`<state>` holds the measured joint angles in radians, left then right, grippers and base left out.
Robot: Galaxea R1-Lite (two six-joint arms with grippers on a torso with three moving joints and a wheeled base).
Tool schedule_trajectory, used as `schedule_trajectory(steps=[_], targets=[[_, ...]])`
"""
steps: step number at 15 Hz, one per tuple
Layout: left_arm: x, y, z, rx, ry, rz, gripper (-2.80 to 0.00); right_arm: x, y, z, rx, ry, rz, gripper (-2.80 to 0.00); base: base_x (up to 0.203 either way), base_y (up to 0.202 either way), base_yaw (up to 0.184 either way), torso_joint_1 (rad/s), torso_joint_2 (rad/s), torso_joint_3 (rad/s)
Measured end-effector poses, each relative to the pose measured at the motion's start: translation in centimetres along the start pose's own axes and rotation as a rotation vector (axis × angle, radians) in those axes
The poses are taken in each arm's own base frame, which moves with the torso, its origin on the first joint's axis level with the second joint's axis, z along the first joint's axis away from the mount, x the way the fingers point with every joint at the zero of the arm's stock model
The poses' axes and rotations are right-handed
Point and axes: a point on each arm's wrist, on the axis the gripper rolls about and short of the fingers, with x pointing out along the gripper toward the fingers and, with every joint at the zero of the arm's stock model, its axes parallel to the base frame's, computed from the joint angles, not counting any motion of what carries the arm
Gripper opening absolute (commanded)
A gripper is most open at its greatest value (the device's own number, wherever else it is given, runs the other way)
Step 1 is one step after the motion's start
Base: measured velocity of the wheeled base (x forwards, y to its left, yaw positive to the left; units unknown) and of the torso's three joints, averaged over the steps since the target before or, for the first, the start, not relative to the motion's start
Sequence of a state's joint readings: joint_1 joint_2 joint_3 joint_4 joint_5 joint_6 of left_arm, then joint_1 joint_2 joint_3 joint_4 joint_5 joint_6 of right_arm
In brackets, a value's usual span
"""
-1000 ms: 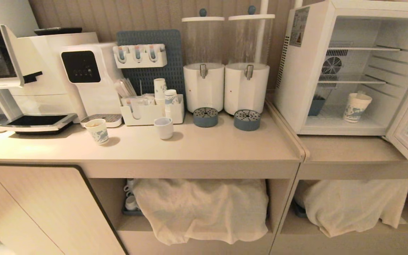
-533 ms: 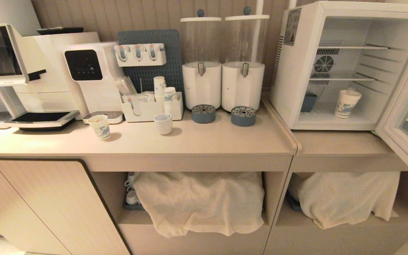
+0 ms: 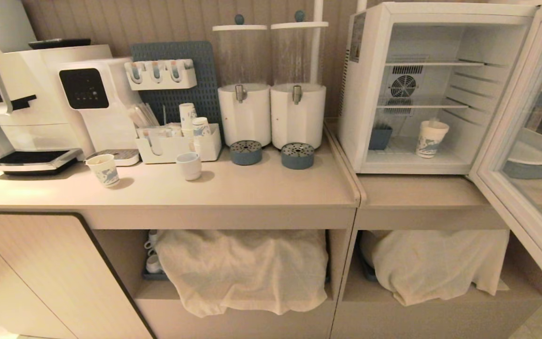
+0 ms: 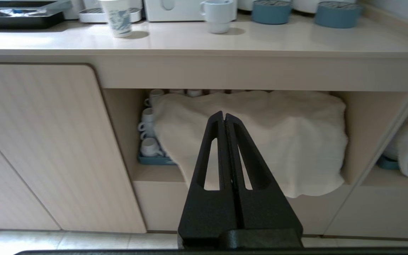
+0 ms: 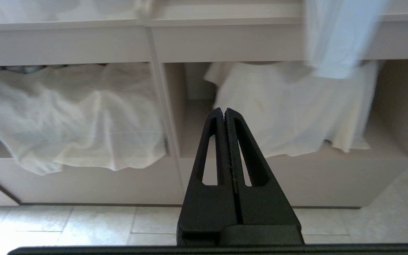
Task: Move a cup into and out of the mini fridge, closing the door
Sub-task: Close the freezer door
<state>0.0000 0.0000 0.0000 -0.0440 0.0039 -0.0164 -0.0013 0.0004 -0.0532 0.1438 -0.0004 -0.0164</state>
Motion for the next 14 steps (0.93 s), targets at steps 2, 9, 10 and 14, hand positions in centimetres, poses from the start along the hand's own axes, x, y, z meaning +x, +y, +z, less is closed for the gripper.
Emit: schedule_trajectory(steps=[2, 9, 10, 14], targets=[[0.00, 0.00, 0.00, 0.000, 0.000, 0.000, -2.80, 0.00, 0.00, 0.00, 0.000, 0.000, 0.000, -2.80, 0.000, -0.193, -0.002, 0.001, 0.00, 0.000], [0.00, 0.00, 0.00, 0.000, 0.000, 0.001, -2.80, 0.01, 0.00, -0.03, 0.000, 0.001, 0.001, -2.80, 0.000, -0.192, 0.001, 0.004, 0.00, 0.001], [0.00, 0.00, 0.00, 0.000, 0.000, 0.000, -2.80, 0.01, 0.00, -0.03, 0.000, 0.001, 0.000, -2.80, 0.000, -0.199, -0.005, 0.005, 0.00, 0.007], [0.00, 0.00, 0.00, 0.000, 0.000, 0.000, -2.80, 0.01, 0.00, -0.02, 0.001, 0.001, 0.000, -2.80, 0.000, -0.193, -0.001, 0.005, 0.00, 0.002]])
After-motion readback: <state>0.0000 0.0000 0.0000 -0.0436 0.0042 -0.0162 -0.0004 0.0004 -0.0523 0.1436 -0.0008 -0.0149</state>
